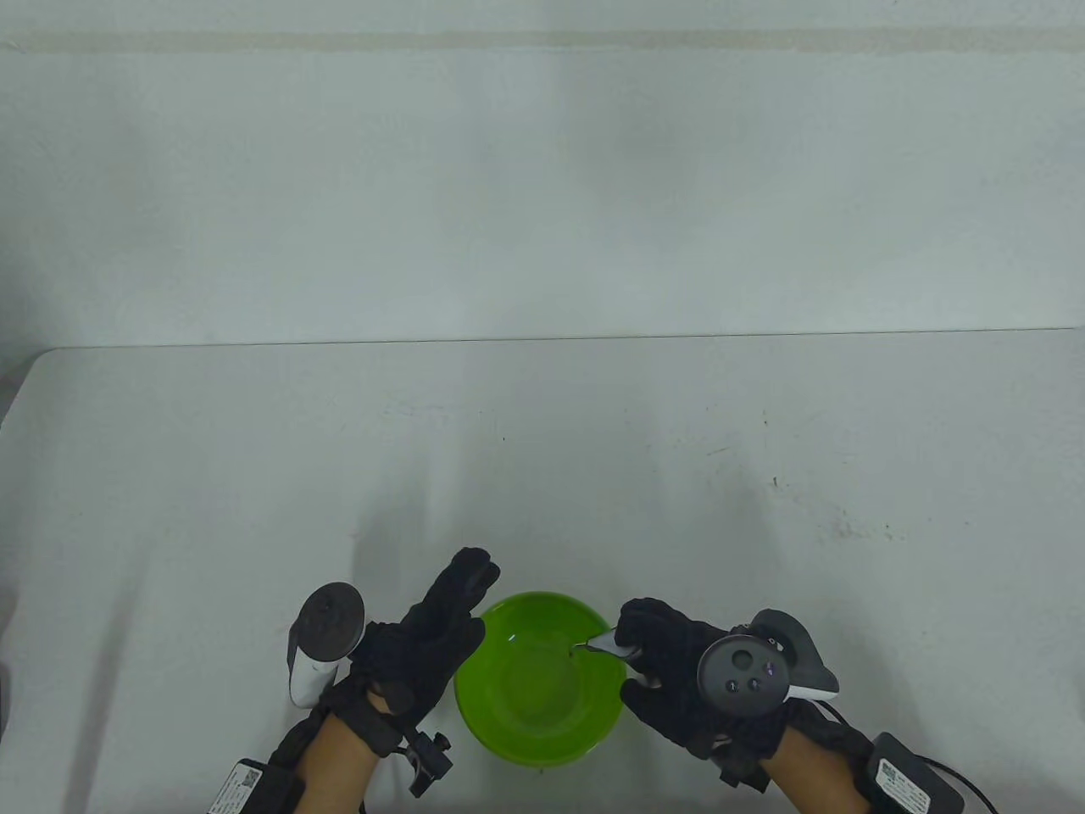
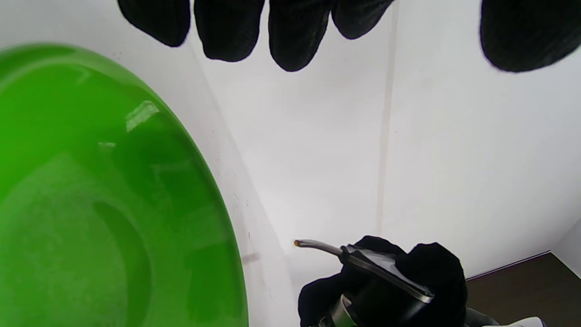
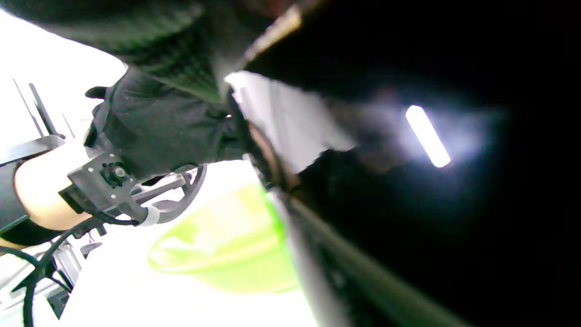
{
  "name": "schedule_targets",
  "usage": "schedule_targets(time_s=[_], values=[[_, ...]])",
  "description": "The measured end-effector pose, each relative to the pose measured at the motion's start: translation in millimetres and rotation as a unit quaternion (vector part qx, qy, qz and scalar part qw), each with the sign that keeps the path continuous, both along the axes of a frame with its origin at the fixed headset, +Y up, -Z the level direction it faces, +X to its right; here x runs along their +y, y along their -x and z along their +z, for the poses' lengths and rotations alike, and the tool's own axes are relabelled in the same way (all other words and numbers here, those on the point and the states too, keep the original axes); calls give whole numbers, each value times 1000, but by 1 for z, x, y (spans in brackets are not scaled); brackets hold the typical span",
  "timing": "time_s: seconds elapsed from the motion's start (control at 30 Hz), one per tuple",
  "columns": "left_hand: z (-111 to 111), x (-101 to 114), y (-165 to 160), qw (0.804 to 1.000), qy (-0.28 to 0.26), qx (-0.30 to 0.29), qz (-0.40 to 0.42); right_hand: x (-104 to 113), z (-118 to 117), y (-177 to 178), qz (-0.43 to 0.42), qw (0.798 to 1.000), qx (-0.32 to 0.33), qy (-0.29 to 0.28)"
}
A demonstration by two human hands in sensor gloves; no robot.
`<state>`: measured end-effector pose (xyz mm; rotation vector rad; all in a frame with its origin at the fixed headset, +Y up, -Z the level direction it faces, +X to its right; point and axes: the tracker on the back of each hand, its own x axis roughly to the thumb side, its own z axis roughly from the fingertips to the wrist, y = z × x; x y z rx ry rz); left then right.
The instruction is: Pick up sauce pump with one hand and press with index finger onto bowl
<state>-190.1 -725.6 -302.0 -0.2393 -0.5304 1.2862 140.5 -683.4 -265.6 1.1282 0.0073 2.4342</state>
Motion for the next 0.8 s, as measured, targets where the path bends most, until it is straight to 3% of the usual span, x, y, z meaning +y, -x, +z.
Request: schedule_targets(time_s=[0.37, 0.8], values=[[0, 0, 0, 1000, -2, 1, 1, 2, 0, -7, -46, 999, 0, -19], [1, -1, 0, 1000, -1, -1, -3, 4, 7, 0, -33, 999, 3, -38]])
